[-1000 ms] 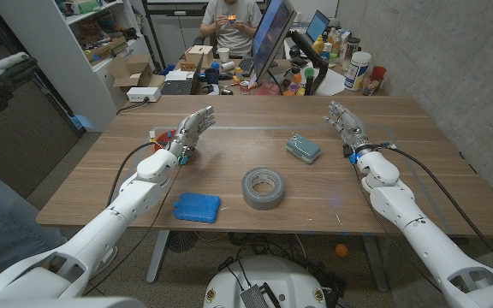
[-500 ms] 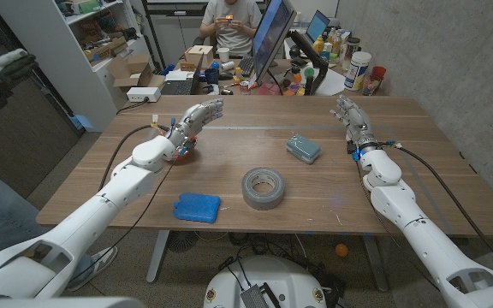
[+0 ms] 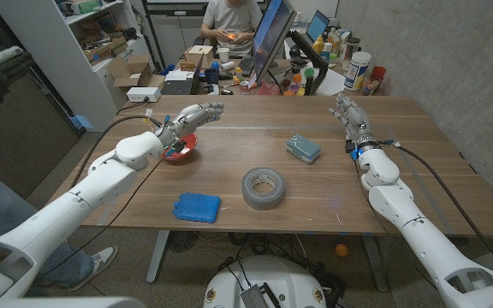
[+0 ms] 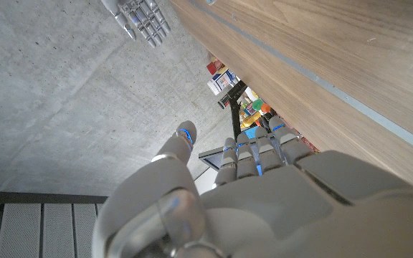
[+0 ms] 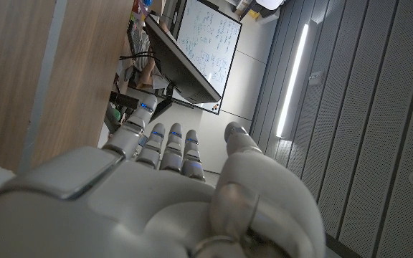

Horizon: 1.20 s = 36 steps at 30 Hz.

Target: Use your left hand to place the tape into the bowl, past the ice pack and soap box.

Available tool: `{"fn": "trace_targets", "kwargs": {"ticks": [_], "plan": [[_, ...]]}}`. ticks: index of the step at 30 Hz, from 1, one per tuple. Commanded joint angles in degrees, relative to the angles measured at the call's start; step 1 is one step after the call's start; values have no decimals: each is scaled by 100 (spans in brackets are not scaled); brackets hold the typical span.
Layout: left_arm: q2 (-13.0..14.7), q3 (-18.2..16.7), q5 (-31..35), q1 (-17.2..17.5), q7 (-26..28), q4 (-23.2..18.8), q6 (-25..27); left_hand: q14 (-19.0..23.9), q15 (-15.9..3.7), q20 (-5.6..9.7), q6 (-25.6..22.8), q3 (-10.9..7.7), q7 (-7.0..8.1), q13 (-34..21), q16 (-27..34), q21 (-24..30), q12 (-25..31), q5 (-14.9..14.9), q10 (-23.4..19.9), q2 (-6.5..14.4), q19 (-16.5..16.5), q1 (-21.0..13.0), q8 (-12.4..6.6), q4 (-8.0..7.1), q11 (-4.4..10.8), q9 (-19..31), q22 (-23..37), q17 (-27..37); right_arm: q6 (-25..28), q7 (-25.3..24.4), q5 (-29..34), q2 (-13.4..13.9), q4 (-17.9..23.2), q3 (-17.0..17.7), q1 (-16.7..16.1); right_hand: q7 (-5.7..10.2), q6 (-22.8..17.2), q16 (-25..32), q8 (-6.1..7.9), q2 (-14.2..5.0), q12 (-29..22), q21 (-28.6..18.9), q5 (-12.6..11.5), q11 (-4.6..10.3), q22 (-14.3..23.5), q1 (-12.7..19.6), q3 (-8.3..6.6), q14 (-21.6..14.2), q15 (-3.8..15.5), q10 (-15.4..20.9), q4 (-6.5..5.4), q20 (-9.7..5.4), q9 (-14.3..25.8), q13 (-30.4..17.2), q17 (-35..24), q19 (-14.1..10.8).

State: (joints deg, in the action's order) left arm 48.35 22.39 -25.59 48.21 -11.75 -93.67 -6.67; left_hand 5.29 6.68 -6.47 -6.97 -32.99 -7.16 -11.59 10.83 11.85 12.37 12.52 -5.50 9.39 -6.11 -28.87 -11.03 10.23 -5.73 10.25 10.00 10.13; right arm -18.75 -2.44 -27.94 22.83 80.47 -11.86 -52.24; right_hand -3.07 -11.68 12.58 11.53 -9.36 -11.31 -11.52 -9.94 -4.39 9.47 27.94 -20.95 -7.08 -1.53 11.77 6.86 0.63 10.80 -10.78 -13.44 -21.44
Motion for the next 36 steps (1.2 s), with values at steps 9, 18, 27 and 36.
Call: {"fn": "trace_targets", "kwargs": {"ticks": [9,18,27,36], "plan": [[1070,-74,677,105,-557,-544,-99,39,-26,-31,25,-136,-63,-15,3,-40,32,60,-37,3,65,-257,0,20,58,32,21,7,99,-395,258,-95,352,-247,-79,-3,-59,46,18,13,-10,26,-40,4,33,4,-7,-35,-4,44,-8,48,10,-18,-8,-9],[1289,-10,942,-44,-988,-553,-400,10,-21,0,84,-158,-56,-16,-11,-63,11,68,9,-30,129,-366,14,25,53,34,21,5,11,-680,396,-171,510,-344,-217,5,-61,47,13,16,-13,32,-42,3,33,5,-3,-40,-13,55,-6,56,10,-19,-5,1],[1414,-15,1133,-79,-1238,-499,-848,4,-21,-11,100,-156,-49,-18,-11,-72,5,66,26,-67,166,-437,13,14,59,35,22,6,-15,-1063,564,-197,746,-384,-362,12,-68,44,11,17,-6,33,-43,7,34,9,-3,-34,-13,42,-3,60,11,-19,-3,1],[1587,-29,1417,-156,-1464,-478,-1234,10,-41,-21,103,-148,-30,-20,-8,-76,6,62,25,-92,188,-477,9,8,81,37,23,6,-55,-1404,657,-219,980,-390,-551,-22,-75,48,10,16,-11,34,-44,-19,34,8,1,-43,-28,56,-4,64,12,-20,-1,1]]}}
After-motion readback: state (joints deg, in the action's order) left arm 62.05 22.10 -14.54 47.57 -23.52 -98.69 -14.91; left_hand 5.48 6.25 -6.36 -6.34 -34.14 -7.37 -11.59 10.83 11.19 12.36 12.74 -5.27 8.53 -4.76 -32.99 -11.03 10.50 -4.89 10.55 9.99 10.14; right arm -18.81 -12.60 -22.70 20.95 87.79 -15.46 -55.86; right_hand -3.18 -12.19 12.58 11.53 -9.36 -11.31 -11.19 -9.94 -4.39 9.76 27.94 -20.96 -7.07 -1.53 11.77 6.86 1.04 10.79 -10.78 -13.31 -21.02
